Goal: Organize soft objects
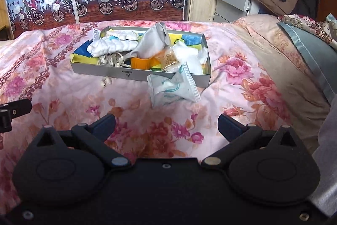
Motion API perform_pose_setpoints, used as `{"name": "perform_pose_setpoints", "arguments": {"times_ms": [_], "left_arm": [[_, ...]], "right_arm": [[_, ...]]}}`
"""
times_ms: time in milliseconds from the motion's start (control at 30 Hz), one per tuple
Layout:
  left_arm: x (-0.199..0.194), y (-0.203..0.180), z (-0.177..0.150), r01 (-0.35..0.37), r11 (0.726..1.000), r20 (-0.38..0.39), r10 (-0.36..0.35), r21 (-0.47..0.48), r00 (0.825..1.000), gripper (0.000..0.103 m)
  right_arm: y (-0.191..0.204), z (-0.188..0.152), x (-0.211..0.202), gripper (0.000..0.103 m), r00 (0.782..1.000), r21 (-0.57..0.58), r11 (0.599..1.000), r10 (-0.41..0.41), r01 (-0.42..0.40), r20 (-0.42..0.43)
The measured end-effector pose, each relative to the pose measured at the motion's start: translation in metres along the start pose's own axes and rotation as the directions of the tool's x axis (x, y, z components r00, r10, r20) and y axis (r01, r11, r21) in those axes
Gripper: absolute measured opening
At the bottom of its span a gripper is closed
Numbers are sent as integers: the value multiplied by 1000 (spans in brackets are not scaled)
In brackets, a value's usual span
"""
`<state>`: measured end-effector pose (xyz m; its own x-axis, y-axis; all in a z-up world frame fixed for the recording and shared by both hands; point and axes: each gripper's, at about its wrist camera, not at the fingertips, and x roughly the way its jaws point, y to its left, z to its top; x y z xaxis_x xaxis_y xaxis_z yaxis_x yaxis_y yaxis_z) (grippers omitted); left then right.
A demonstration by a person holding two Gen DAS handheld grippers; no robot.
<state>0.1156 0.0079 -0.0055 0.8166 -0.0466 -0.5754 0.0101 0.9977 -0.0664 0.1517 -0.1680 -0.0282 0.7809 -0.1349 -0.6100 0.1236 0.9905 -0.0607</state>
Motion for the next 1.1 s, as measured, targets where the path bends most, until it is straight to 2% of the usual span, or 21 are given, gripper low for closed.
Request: {"name": "perform_pose_setpoints", "arguments": {"times_ms": [400,1100], "left_arm": [[3,-4,-4,-3,999,-12,3,37,1000,102],[5,-3,-5,1,1000,-21,0,26,1000,102]], "right_arm": [[3,1,2,102,1000,-22,1000,7,-7,-21],[1,2,3,103,1000,-18,1000,2,-3,-25]]}}
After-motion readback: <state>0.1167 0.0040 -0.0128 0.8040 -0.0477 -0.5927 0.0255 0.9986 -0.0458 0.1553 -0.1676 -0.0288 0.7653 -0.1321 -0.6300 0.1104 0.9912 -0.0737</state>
